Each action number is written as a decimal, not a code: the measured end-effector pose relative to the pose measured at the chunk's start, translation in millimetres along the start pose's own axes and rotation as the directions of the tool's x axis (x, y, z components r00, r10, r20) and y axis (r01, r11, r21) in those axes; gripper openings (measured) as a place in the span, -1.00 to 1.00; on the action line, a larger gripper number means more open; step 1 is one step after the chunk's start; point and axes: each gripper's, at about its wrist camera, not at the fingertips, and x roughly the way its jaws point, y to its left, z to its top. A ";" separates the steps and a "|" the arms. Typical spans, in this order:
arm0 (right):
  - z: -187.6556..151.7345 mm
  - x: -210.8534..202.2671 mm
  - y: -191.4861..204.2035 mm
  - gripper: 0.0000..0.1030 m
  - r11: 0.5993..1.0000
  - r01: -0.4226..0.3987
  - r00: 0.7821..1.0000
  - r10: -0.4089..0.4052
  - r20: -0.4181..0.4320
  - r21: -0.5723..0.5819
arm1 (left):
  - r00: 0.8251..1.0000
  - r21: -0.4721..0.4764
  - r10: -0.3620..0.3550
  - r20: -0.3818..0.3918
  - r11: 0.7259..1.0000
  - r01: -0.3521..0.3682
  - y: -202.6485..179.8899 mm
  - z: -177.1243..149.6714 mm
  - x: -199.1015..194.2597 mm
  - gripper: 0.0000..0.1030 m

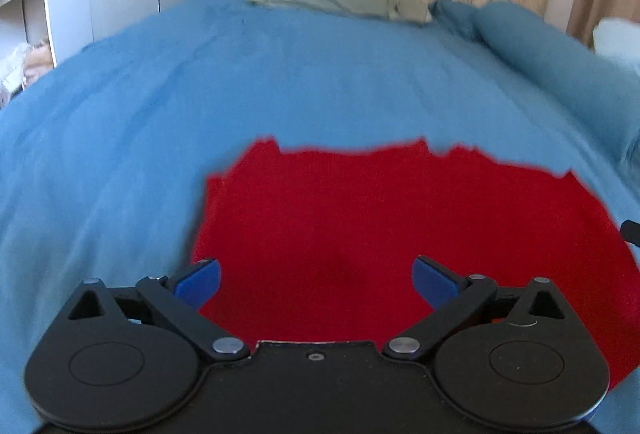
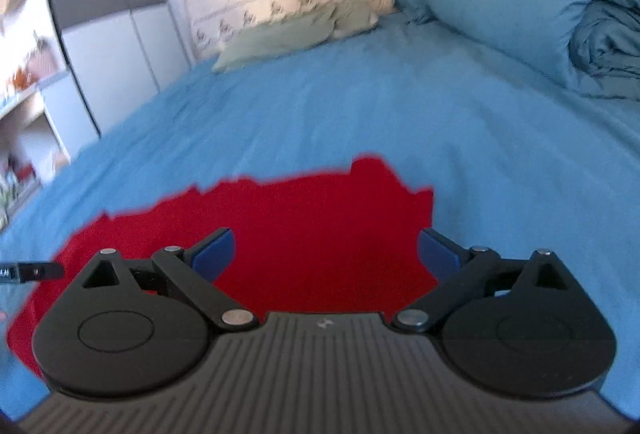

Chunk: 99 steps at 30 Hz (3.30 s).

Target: Fold small clothes

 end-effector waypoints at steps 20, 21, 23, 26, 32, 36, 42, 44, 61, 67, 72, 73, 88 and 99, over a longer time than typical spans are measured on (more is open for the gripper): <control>-3.8 -64.3 34.3 1.00 0.958 0.207 0.978 -0.210 0.006 -0.198 | 0.986 -0.108 0.015 -0.166 0.994 -0.033 16.2 0.5 19.9 1.00; -3.9 -75.5 35.7 1.00 0.957 0.210 0.976 -0.217 -0.012 -0.199 | 0.985 -0.087 0.024 -0.172 0.995 -0.040 13.2 0.6 20.0 1.00; -5.9 -92.0 36.7 1.00 0.955 0.219 0.970 -0.235 -0.061 -0.198 | 0.982 -0.041 0.048 -0.184 0.998 -0.056 6.6 1.7 19.7 1.00; -13.7 -108.9 31.8 1.00 0.966 0.213 0.960 -0.235 -0.156 -0.143 | 0.989 -0.039 0.066 -0.134 0.997 -0.071 -3.9 4.0 -3.4 1.00; -42.0 -125.6 15.0 1.00 0.976 0.217 0.943 -0.213 -0.256 -0.013 | 0.999 -0.089 0.004 -0.038 0.996 -0.007 -35.4 -5.7 -55.2 1.00; -65.1 -121.7 1.9 1.00 0.969 0.220 0.943 -0.182 -0.279 0.115 | 0.995 -0.068 -0.030 -0.092 0.997 0.024 -56.7 -18.8 -47.6 1.00; -79.2 -109.9 -16.5 0.84 0.927 0.187 0.967 -0.115 -0.229 0.325 | 0.988 -0.026 -0.059 -0.143 0.998 0.056 -74.7 -31.3 -29.5 1.00; -78.8 -106.3 -19.4 0.75 0.917 0.177 0.974 -0.111 -0.197 0.359 | 0.986 -0.033 -0.086 -0.145 0.996 0.082 -78.1 -32.2 -26.6 1.00; -61.0 -63.9 -52.5 0.18 0.850 0.074 0.996 -0.034 -0.087 0.521 | 0.987 0.035 -0.109 -0.116 0.993 0.114 -90.5 -16.5 -8.5 1.00; -50.7 -39.5 -38.1 0.00 0.891 0.030 0.992 0.027 -0.119 0.453 | 0.989 0.034 -0.110 -0.104 0.993 0.114 -96.1 1.1 15.5 1.00; -50.3 -44.6 -34.9 -0.42 0.888 0.065 0.994 -0.019 -0.105 0.456 | 0.991 0.049 -0.054 -0.122 0.997 0.061 -100.5 4.2 36.9 1.00; -49.9 -46.1 -35.0 -0.44 0.883 0.069 0.994 -0.024 -0.102 0.463 | 0.992 0.063 -0.028 -0.124 0.997 0.036 -102.4 3.6 40.3 1.00; 66.4 -46.6 129.8 -0.46 0.940 -0.227 0.971 0.239 -0.016 0.256 | 0.985 0.109 0.017 -0.171 0.994 0.002 -44.7 23.0 1.6 1.00; -26.7 63.9 291.1 -0.48 0.925 -0.371 0.823 0.367 -0.433 0.078 | 0.974 0.006 0.054 -0.221 0.999 -0.054 78.2 -31.5 -30.2 1.00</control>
